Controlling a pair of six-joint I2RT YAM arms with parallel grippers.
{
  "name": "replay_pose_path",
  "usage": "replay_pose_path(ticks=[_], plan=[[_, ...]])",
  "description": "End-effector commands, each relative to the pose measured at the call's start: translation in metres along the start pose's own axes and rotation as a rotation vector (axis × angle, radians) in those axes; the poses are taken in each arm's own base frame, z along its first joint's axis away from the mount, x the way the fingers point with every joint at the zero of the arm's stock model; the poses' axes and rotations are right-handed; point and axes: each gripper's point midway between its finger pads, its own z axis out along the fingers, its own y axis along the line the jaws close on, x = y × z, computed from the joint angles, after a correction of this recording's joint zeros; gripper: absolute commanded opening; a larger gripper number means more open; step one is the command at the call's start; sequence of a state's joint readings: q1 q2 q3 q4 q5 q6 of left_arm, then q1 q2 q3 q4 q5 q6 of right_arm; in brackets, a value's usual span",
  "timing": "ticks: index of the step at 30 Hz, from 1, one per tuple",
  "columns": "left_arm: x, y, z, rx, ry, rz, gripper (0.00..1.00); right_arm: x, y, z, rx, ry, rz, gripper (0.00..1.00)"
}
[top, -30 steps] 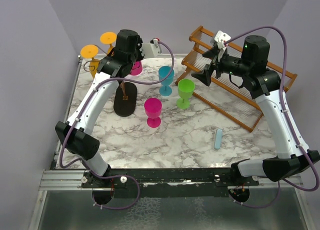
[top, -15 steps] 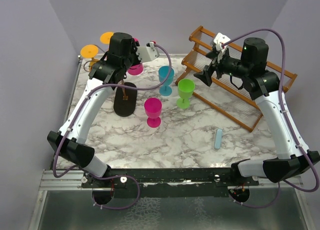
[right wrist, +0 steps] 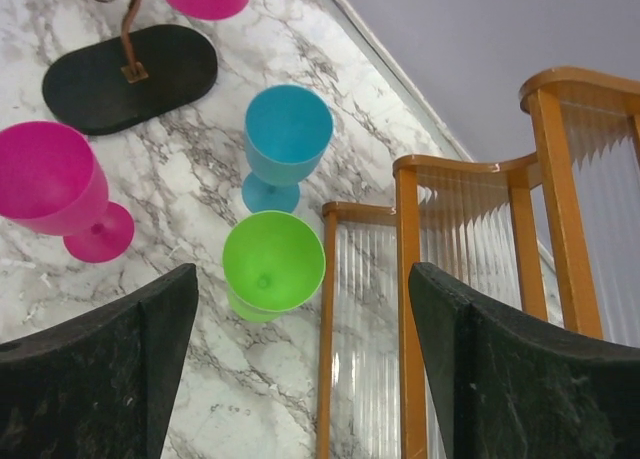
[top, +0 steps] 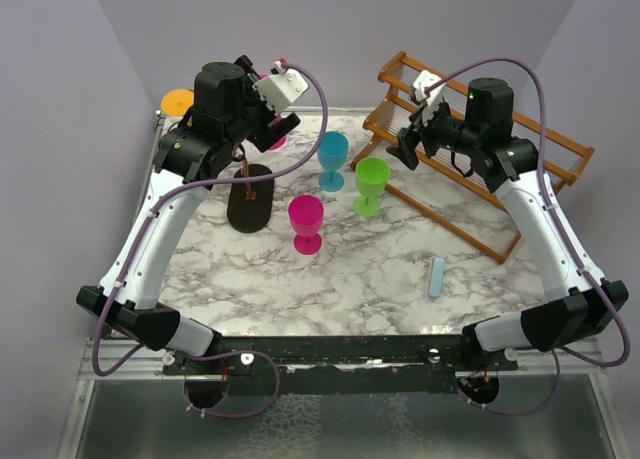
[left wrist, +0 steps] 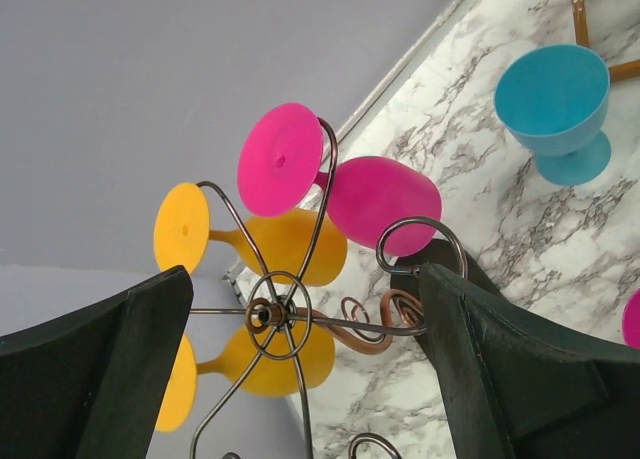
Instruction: Place the wine glass upside down on the wine glass rack
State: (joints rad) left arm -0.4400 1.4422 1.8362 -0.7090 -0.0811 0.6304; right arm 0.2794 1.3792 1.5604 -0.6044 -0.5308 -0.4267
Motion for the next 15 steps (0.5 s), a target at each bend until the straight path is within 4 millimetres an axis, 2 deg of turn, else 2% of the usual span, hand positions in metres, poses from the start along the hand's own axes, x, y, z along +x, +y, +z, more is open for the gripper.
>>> replay_pose_path(ticks=[1,7,15], plan=[[-0.01,0.006,-0.005,-0.03,-0.029,-0.109,0.99,0.026,-0.017,0.025,0.067,0.079,0.049,0.82],[-0.013,0.013,-0.005,-0.047,-0.013,-0.132,0.99,0.063,-0.024,0.057,0.09,0.212,0.105,0.72],[-0.023,0.02,-0.004,-0.051,-0.021,-0.156,0.99,0.104,-0.018,0.087,0.078,0.344,0.139,0.6]])
